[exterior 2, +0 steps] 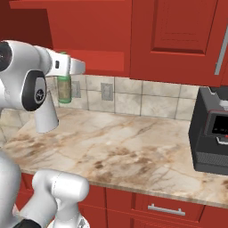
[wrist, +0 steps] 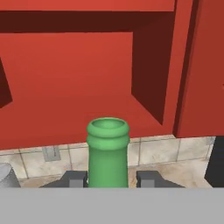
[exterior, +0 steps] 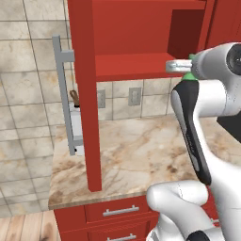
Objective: Get the candle and the beer from the cabinet and move them to the dining counter.
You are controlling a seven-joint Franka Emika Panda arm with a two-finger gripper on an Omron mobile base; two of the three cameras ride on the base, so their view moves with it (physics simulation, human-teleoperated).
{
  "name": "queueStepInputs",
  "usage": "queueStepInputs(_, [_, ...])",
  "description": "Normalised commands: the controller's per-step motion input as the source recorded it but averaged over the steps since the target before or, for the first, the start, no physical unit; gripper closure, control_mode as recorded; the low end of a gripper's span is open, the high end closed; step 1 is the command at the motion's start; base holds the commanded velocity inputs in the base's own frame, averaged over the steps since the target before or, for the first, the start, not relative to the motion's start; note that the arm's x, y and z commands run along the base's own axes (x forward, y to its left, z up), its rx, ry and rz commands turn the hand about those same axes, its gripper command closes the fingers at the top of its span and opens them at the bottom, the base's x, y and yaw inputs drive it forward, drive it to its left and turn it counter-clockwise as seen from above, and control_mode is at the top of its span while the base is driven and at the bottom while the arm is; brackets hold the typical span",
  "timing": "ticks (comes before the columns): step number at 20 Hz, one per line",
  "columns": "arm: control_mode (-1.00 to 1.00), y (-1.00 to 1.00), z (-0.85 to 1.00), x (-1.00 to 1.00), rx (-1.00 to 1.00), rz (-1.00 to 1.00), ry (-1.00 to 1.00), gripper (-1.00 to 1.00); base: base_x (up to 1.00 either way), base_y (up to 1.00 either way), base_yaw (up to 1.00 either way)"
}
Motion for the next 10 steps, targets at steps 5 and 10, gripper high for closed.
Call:
queueStepInputs(5, [-1.0, 0.03, -0.21, -0.76, -0.04, 0.0, 0.01, 1.0, 0.0, 0.0, 0.0])
queueStepInputs(10, [-1.0, 0.0, -0.21, -0.64, -0.01, 0.05, 0.0, 1.0, 0.0, 0.0, 0.0])
